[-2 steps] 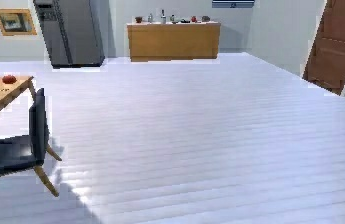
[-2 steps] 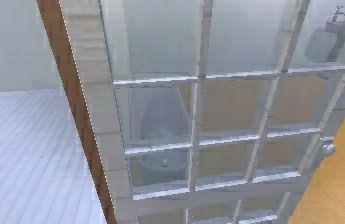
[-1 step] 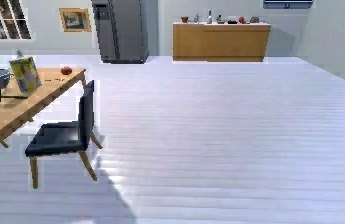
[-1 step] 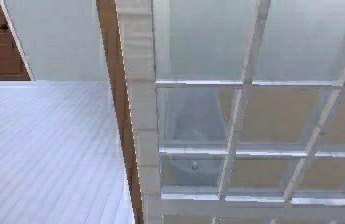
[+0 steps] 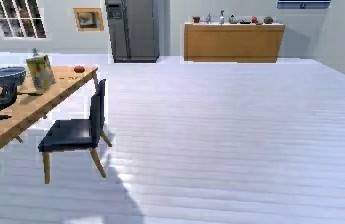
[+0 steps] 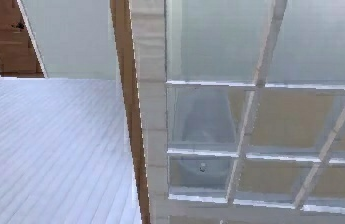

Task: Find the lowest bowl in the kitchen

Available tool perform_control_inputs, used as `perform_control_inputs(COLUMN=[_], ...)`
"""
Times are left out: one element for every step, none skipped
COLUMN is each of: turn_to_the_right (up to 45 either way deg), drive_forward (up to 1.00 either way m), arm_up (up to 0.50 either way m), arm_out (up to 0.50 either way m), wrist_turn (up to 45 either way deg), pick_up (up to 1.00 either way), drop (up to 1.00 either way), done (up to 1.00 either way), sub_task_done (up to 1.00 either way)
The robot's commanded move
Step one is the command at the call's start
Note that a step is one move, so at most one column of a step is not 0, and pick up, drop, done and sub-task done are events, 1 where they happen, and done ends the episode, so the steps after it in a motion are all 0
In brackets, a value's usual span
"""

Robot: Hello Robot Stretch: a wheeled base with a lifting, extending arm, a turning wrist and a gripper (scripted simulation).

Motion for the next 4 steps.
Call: perform_control_inputs(turn_to_the_right=[0.0,12.0,0.0,0.0], drive_forward=[0.2,0.0,1.0,1.0], arm_up=[0.0,0.0,0.0,0.0], arm_out=[0.0,0.0,0.0,0.0], wrist_turn=[0.0,0.0,0.0,0.0], pick_up=[0.0,0.0,0.0,0.0], drop=[0.0,0.0,0.0,0.0], done=[0.0,0.0,0.0,0.0], sub_task_done=[0.0,0.0,0.0,0.0])
